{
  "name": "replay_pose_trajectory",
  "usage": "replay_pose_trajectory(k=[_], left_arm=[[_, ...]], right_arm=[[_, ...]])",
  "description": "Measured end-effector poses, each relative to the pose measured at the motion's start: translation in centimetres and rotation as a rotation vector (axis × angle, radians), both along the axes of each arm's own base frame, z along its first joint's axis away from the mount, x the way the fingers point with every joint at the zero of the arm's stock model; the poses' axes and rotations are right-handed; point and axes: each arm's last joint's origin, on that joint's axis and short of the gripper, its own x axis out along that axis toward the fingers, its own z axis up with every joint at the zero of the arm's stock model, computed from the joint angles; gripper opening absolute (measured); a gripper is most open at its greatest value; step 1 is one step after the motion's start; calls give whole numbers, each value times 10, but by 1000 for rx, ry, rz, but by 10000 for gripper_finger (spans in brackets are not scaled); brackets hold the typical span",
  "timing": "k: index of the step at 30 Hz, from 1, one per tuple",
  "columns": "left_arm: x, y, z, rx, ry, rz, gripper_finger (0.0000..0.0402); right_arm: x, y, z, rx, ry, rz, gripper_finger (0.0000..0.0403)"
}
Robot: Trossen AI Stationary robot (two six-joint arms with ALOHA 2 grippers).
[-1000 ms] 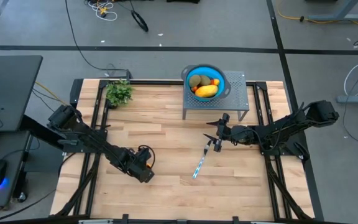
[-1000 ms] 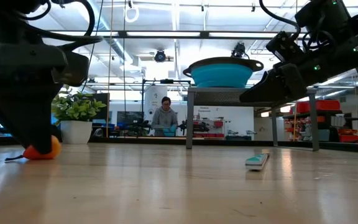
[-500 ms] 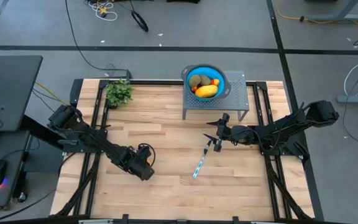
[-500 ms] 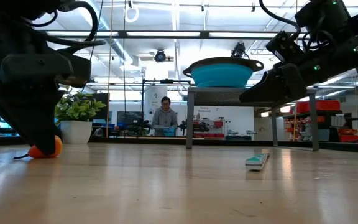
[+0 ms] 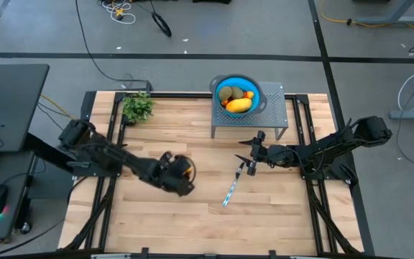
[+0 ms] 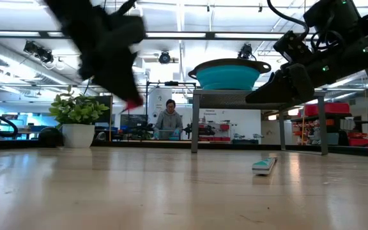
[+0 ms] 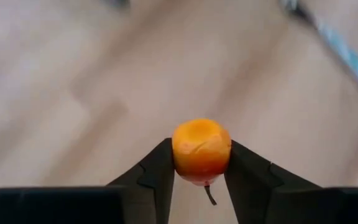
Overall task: Pick & Place Fruit
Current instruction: Put the peach into the blue strainer bowl on the shelf
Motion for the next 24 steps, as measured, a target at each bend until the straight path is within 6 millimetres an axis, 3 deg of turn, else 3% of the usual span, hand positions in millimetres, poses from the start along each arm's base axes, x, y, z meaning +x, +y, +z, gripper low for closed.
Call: replay_pose_trajectory(k=[9, 15, 24], left_arm=[[51, 49, 82, 379, -87, -54, 139], [70, 95, 128, 576, -123, -54, 131], [80, 176, 156, 569, -382, -107, 141]], right_arm=[[-1, 0, -2, -3, 28, 0, 268], [-1, 0, -3, 5, 29, 20, 268], [-1, 1, -3, 6, 29, 24, 268]])
